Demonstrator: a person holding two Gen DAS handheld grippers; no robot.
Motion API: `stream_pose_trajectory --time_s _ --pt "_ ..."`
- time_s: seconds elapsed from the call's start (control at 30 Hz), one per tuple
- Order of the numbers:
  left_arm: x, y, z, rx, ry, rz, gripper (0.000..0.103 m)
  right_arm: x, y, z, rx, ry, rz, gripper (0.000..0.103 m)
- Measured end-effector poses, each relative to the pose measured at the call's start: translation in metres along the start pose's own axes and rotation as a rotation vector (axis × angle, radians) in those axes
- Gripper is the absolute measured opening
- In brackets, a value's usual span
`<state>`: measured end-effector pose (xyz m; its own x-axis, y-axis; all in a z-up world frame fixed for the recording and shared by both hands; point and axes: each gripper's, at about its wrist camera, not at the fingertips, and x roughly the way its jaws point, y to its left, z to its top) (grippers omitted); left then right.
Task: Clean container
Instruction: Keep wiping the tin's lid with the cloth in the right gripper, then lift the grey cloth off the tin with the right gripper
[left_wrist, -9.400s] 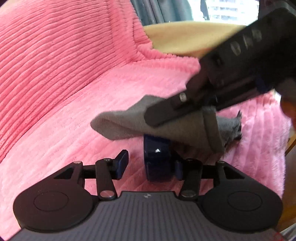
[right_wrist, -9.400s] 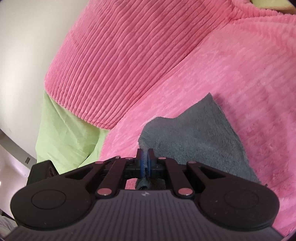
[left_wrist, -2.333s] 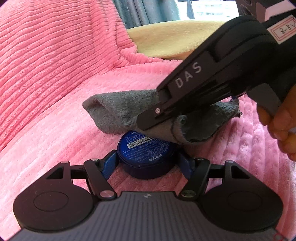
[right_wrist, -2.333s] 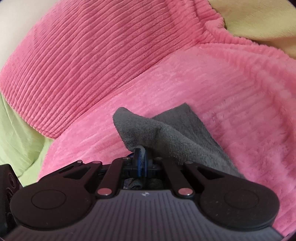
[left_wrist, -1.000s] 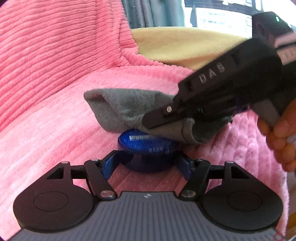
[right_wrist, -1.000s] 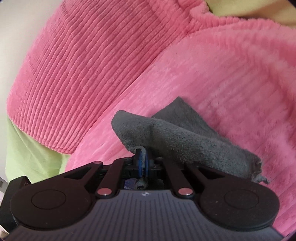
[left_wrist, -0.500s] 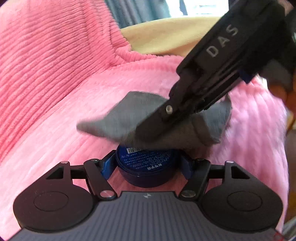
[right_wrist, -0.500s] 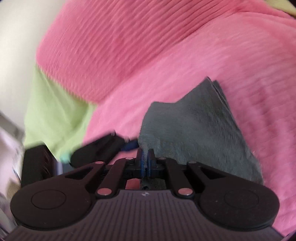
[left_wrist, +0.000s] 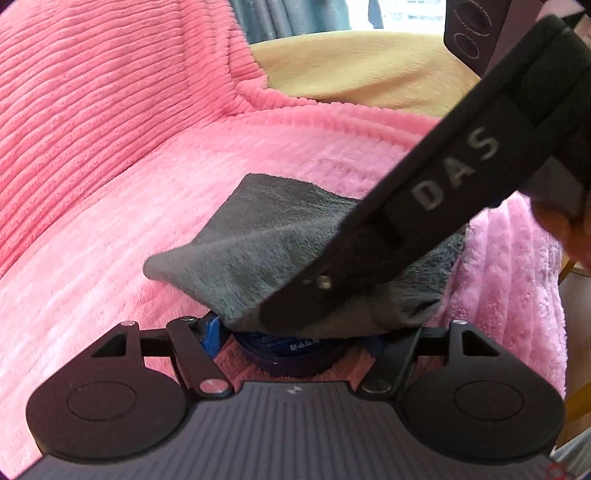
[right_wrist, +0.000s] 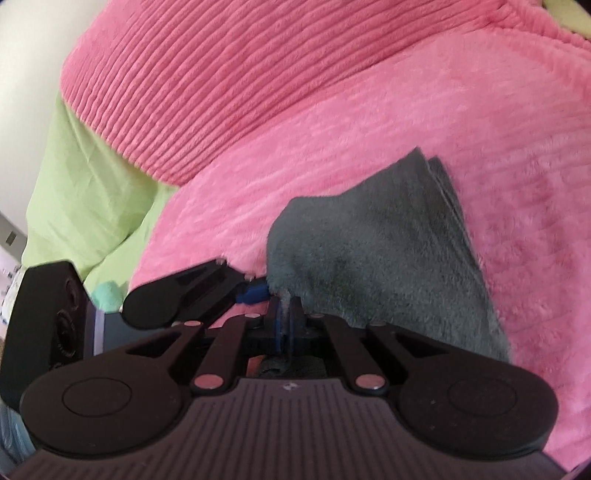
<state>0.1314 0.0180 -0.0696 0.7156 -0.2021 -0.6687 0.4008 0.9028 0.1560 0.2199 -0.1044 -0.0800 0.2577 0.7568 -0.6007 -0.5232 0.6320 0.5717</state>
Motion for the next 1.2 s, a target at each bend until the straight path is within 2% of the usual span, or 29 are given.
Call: stream_pose_trajectory --time_s 0.27,0.43,0.5,0.63,0.73,0.87,0.97,1.07,1.13,1.2 --pt "-0.004 -0.002 -0.003 0.000 -0.006 0.009 0.070 -0.004 -0.013 0.004 0.037 -0.148 -0.111 0.000" --pt "-0.004 -0.008 0.000 0.047 -0.021 0.036 0.070 -0.010 -0.022 0.006 0.062 -0.233 -0.185 0.001" --pt "-0.005 -0.008 -0.001 0.044 -0.019 0.037 0.070 -0.023 -0.031 0.005 0.141 -0.303 -0.166 0.001" --pt "-0.009 -0.004 0.002 0.027 -0.010 0.028 0.070 -0.073 -0.042 0.001 0.271 -0.525 -0.137 0.001" --pt "-0.013 -0.006 0.002 0.050 -0.009 0.042 0.070 -0.110 -0.043 -0.006 0.304 -0.671 -0.148 0.004" --pt "-0.015 -0.010 0.001 0.063 -0.013 0.056 0.070 -0.143 -0.038 -0.016 0.297 -0.776 -0.200 0.004" --pt "-0.021 -0.011 0.004 0.100 -0.041 0.110 0.070 -0.157 -0.032 -0.021 0.266 -0.844 -0.247 0.004" --pt "-0.022 -0.010 0.007 0.147 -0.068 0.201 0.070 -0.156 -0.012 -0.016 0.107 -0.836 -0.411 0.004" --pt "-0.016 -0.017 0.004 0.256 -0.067 0.317 0.070 -0.142 -0.003 -0.009 0.008 -0.735 -0.518 0.004" --pt "-0.008 -0.022 0.000 0.323 -0.047 0.352 0.070 -0.120 0.002 -0.004 -0.065 -0.592 -0.600 0.004"
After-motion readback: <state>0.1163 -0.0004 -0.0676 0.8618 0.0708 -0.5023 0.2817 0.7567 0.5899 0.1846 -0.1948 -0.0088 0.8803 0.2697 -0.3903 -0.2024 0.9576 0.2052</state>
